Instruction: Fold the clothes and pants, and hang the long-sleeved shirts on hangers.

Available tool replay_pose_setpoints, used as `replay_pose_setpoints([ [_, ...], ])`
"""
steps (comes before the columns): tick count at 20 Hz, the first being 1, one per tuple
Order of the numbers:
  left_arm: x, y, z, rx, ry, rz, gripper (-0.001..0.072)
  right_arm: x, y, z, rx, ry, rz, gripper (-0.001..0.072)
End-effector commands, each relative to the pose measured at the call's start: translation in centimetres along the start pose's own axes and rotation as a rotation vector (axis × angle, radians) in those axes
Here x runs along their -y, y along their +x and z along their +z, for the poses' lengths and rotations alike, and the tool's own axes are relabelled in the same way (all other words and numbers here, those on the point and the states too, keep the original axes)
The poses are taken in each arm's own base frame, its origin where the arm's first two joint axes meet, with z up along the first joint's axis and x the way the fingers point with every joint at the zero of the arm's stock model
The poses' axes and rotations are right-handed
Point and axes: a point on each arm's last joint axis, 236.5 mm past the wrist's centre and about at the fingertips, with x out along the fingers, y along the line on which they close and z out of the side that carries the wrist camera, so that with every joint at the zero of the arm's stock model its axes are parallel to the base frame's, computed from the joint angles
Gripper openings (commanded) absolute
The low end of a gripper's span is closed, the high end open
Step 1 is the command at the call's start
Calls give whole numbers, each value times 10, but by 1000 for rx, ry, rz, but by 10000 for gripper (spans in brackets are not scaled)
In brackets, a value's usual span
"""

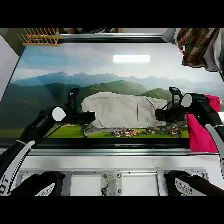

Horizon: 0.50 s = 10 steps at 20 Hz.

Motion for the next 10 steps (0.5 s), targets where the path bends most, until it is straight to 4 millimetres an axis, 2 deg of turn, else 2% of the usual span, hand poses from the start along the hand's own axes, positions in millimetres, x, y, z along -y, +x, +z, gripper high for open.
replay_pose_setpoints([
  [1, 9, -27, -19, -38, 59, -18, 529, -1, -34, 12, 66, -6, 24, 591],
  [2, 14, -39, -20, -23, 72, -29, 553, 1, -50, 17, 93, -17, 29, 595],
  [4, 26, -64, -22, 21, 101, -57, 554, 12, -77, 23, 133, 17, 57, 597],
  [6, 34, -84, -24, 59, 85, -79, 553, 25, -85, 26, 143, 73, 133, 608],
  [7, 37, -92, -24, 82, 77, -90, 550, 32, -84, 30, 146, 117, 182, 716],
  [8, 40, -100, -22, 108, 68, -102, 375, 39, -82, 36, 149, 149, 226, 714],
  [9, 43, -106, -21, 131, 74, -111, 119, 47, -76, 41, 145, 182, 260, 715],
  [10, 45, -111, -18, 155, 79, -118, 6, 54, -68, 45, 139, 202, 287, 714],
])
